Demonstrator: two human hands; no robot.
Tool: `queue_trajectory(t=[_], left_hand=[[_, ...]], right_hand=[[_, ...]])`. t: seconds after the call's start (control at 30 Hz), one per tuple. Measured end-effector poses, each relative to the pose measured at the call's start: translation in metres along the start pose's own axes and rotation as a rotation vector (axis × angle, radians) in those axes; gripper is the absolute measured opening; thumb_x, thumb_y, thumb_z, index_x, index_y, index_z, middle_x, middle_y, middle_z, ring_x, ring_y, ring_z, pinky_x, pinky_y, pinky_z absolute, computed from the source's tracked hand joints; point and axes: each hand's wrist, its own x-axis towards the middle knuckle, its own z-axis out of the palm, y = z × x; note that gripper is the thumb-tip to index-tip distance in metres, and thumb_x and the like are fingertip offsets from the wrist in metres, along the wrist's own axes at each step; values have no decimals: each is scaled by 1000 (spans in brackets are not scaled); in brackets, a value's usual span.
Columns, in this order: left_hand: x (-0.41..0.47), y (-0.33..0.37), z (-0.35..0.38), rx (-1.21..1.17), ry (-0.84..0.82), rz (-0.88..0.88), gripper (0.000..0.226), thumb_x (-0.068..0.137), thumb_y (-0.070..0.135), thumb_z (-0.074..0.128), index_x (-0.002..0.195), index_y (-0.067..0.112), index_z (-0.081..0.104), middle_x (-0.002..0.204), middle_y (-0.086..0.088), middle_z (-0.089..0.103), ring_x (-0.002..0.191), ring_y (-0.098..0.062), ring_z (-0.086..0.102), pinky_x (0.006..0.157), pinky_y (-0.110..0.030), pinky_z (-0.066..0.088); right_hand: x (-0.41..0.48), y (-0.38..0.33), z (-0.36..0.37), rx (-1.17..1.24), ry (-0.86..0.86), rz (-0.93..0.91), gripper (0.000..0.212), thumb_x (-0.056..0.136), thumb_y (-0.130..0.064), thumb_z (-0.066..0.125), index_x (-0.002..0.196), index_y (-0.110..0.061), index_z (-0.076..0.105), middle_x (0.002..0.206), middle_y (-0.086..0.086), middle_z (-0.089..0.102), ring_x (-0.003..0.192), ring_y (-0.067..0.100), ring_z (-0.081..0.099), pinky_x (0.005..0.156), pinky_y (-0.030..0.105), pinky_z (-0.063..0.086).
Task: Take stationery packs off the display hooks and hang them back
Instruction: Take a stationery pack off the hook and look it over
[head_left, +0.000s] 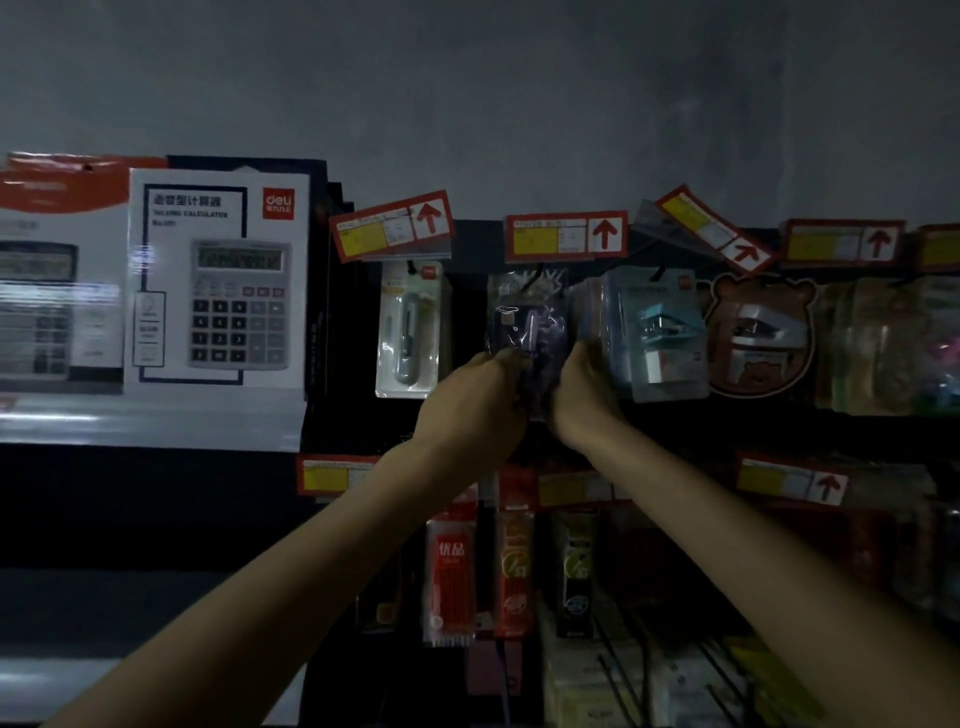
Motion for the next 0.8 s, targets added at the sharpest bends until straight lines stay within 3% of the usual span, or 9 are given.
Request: queue_trajectory(t=[0.1, 0.13, 0.23, 0.33, 0.43, 0.67, 0.8], left_hand=[[6, 1, -7, 123, 39, 38, 58, 99, 22, 59, 153, 16, 38, 140, -12, 54, 122, -35, 59, 90, -43, 53], [9, 2, -8, 141, 41, 58, 63, 99, 24, 59, 156, 17, 33, 145, -11, 51, 126, -34, 56, 95, -45, 53], [20, 3, -9, 210, 33, 120, 75, 98, 35, 62, 161, 21, 23, 156, -8, 40, 137, -32, 46, 103, -46, 49], [31, 5, -4, 294, 28, 142, 83, 97, 41, 65, 162, 21, 18, 164, -7, 29, 147, -31, 35, 111, -48, 43], [40, 8, 2, 351, 19, 137, 88, 97, 42, 64, 164, 23, 11, 171, -9, 15, 157, -32, 16, 121, -48, 29], [69, 15, 23, 349, -14, 27, 84, 103, 57, 45, 164, 29, -5, 172, -11, -11, 159, -34, -8, 126, -53, 11], [82, 15, 39, 345, -27, -77, 90, 101, 64, 44, 163, 30, -11, 170, -12, -21, 157, -37, -15, 126, -56, 6]], right_hand=[[-15, 8, 0, -64, -74, -174, 82, 103, -5, 48, 163, -12, -8, 171, 14, -1, 156, 32, 12, 123, 41, 26], [-19, 9, -2, -57, -73, -228, 87, 101, -2, 51, 163, -16, -9, 171, 12, -2, 157, 31, 10, 125, 45, 25], [-32, 4, -12, 39, -97, -288, 89, 97, 2, 50, 164, -22, -2, 172, 6, 7, 157, 28, 13, 126, 46, 24], [-42, 2, -22, -3, -104, -310, 83, 97, 7, 46, 164, -19, 5, 171, 3, 8, 157, 24, 10, 125, 34, 16], [-47, 2, -30, -23, -53, -387, 76, 97, 7, 48, 163, -18, 20, 167, 1, 23, 154, 22, 23, 125, 38, 26], [-56, 15, -56, 88, 38, -446, 56, 103, -3, 50, 153, -26, 43, 153, -5, 46, 137, 13, 47, 105, 22, 41], [-55, 27, -67, 89, 37, -458, 50, 105, -5, 48, 150, -27, 47, 148, -5, 52, 133, 9, 48, 92, 6, 34]])
